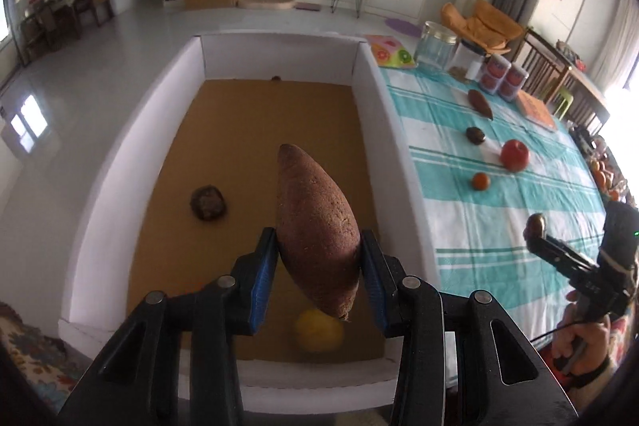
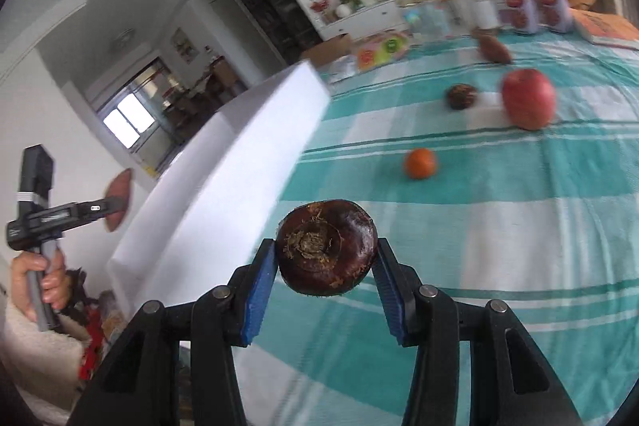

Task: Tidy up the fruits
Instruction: 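Carry the sweet potato and brown fruit over the box and open both tools, then move both open tools back over the tablecloth toward the tangerine and apple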

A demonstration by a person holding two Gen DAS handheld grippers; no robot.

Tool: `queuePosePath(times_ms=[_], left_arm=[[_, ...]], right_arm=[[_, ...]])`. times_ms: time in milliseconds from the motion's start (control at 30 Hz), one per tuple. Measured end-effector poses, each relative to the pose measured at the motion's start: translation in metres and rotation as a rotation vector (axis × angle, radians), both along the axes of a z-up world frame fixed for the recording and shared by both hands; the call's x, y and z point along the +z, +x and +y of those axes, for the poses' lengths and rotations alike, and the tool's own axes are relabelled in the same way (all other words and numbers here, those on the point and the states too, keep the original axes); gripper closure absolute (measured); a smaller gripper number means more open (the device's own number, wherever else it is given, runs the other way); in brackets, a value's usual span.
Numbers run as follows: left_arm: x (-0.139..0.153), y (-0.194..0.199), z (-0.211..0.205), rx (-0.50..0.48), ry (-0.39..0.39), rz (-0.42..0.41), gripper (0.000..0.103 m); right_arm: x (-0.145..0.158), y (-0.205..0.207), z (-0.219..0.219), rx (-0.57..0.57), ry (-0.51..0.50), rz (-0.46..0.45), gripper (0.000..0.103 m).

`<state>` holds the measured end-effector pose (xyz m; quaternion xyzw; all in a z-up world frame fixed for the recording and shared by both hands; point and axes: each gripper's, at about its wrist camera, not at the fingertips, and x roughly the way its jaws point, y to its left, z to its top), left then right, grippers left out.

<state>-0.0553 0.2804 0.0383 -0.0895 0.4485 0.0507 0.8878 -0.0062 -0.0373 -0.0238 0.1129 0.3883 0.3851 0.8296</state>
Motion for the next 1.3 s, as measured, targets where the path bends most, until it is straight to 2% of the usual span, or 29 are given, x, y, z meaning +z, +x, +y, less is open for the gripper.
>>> queuePosePath(times_ms=[133,300,533,600,633,667,700,733,767,800,933,1033,1100,1200,1300], left_arm=[[-0.023,0.004,0.012,0.046,0.040,0.055,0.061],[-0.042,0.005,0.030,0.085,0.000,0.099,0.061],[-0.055,0.003,0.038,0.106,-0.014,0.133,0.060],[-0.060,0.003,0.043,0.127,-0.022,0.133,0.060],[-0.061,0.003,0.044,0.137,-0.026,0.131,0.059],[-0.061,0.001,0.045,0.145,-0.028,0.121,0.059],[-0.060,0.000,0.045,0.151,-0.026,0.108,0.051],[-0.057,0.000,0.044,0.154,-0.020,0.094,0.033],[-0.054,-0.001,0.044,0.159,-0.017,0.074,0.024],[-0.050,-0.004,0.043,0.167,-0.013,0.045,0.019],[-0.029,-0.006,0.031,0.166,-0.023,-0.056,0.019],[-0.015,-0.003,0.011,0.135,-0.040,-0.112,0.019],[-0.004,0.001,-0.009,0.089,-0.047,-0.146,0.019],[0.010,0.004,-0.049,-0.017,-0.075,-0.186,0.019],[0.013,0.013,-0.099,-0.150,-0.113,-0.187,0.016]], right_arm=[[0.035,-0.025,0.098,0.226,-0.078,-0.065,0.055],[0.024,-0.033,0.181,0.352,-0.232,-0.096,0.055],[-0.001,-0.031,0.221,0.370,-0.356,-0.123,0.054],[-0.002,-0.034,0.223,0.374,-0.368,-0.132,0.048],[-0.001,-0.036,0.222,0.367,-0.368,-0.143,0.040],[0.002,-0.035,0.220,0.360,-0.359,-0.151,0.033],[0.005,-0.035,0.215,0.354,-0.345,-0.158,0.031],[0.009,-0.034,0.211,0.339,-0.333,-0.164,0.026],[0.013,-0.031,0.206,0.323,-0.318,-0.170,0.024],[0.017,-0.030,0.198,0.301,-0.302,-0.177,0.023],[0.032,-0.025,0.149,0.173,-0.250,-0.237,0.012],[0.027,-0.019,0.100,0.044,-0.254,-0.272,0.007],[0.012,-0.009,0.063,-0.048,-0.303,-0.276,0.006],[-0.020,0.009,0.008,-0.200,-0.444,-0.259,0.006],[-0.048,0.018,-0.061,-0.370,-0.504,-0.209,0.006]])
